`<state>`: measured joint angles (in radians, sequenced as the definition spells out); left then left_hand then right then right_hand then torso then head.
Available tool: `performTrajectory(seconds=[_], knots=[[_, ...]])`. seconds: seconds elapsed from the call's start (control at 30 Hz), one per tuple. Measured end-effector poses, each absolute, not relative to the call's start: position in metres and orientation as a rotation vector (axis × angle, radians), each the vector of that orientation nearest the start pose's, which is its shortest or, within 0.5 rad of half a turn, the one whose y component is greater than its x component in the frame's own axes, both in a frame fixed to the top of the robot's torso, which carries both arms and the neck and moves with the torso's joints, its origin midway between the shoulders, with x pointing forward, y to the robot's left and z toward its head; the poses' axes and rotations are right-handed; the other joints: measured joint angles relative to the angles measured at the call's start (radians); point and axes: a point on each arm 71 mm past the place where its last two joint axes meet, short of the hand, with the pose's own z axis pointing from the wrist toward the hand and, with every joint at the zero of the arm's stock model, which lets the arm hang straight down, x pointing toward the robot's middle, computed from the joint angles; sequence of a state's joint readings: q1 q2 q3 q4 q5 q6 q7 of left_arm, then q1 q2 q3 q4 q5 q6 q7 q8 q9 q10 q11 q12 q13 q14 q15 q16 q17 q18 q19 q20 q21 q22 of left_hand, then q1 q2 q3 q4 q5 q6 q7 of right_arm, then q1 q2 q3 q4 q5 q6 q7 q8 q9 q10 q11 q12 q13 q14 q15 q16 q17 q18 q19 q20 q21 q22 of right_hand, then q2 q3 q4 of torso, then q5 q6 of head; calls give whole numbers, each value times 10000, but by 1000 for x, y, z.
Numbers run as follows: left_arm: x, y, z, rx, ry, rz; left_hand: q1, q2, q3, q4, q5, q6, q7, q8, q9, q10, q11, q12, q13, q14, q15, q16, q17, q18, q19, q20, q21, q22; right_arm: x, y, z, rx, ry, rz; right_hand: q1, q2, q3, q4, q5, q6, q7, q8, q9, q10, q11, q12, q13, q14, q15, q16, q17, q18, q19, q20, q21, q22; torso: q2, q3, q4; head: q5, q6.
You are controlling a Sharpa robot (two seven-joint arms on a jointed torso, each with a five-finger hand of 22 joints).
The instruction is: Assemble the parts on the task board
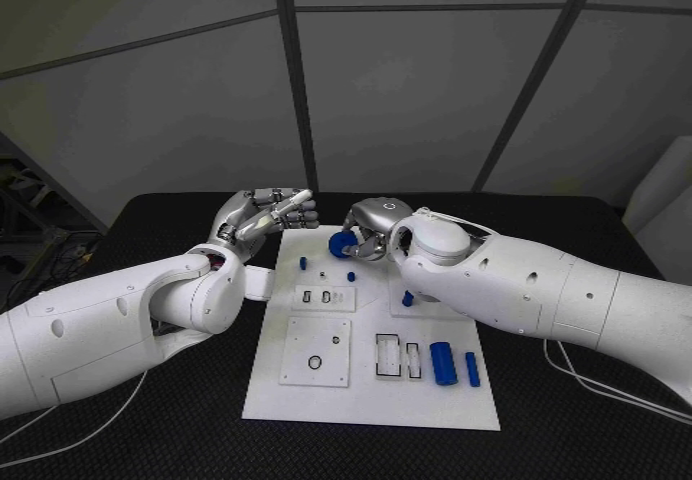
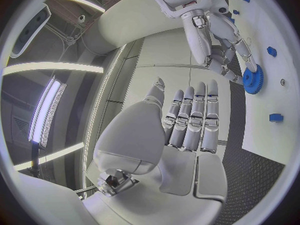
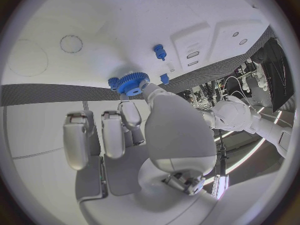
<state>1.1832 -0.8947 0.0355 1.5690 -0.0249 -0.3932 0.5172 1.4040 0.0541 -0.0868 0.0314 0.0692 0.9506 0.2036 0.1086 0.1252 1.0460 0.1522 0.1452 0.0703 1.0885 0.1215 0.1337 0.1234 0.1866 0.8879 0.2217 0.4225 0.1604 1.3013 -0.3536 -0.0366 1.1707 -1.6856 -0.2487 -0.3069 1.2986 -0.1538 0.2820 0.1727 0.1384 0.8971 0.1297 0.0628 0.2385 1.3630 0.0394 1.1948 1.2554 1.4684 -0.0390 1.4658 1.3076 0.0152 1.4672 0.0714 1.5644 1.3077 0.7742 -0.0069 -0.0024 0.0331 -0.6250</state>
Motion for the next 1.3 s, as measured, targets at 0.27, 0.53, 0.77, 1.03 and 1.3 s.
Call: performTrajectory(seconds=[0.27,0.53,0.77,1.03,1.3], knots=[[490,230,-147,-10465,11993,-15588,0,0,0,0,0,0,0,0,0,0,0,0,0,0,0,0,0,0,0,0,0,0,543,-48,-144,-3469,15441,4712,0,0,0,0,0,0,0,0,-4,0,0,47,33,0,0,0,0,-1,0,0,0,-1,0,-2,-7,0,-11],[490,230,-147,-10528,11993,-15597,0,0,0,0,0,0,0,0,0,0,0,0,0,0,0,0,-1,0,0,0,0,1,542,-49,-145,-3445,15440,4716,-356,-187,-327,418,-796,-212,45,2,-84,37,36,47,25,-37,36,0,-1,-1,-38,37,0,-1,-1,-2,-7,16,-41],[490,230,-147,-10555,11990,-15588,0,0,0,0,0,0,0,0,0,0,0,1,0,0,0,0,-1,0,0,0,0,2,542,-49,-146,-3448,15466,4725,-449,-263,-537,841,-831,-259,27,2,-123,38,36,47,32,-36,36,0,-1,-1,-3,72,0,-2,0,-1,-1,-16,-64],[490,230,-147,-10572,11993,-15584,0,0,0,0,0,0,0,0,0,0,0,1,0,0,0,0,-1,0,0,0,0,2,542,-49,-146,-3439,15470,4730,-449,-263,-567,924,-831,-259,27,2,-132,37,36,47,42,-36,35,0,-2,-1,-3,71,0,-2,0,-3,0,-4,-74],[491,230,-148,-10586,11992,-15575,0,0,0,0,0,0,0,0,0,0,0,1,0,0,0,0,-1,0,0,0,0,2,542,-52,-146,-3396,15444,4723,-449,-263,-519,1025,-831,-294,61,2,-142,37,36,47,68,0,72,0,-2,-1,-3,72,0,-3,0,-4,5,1,-40]])
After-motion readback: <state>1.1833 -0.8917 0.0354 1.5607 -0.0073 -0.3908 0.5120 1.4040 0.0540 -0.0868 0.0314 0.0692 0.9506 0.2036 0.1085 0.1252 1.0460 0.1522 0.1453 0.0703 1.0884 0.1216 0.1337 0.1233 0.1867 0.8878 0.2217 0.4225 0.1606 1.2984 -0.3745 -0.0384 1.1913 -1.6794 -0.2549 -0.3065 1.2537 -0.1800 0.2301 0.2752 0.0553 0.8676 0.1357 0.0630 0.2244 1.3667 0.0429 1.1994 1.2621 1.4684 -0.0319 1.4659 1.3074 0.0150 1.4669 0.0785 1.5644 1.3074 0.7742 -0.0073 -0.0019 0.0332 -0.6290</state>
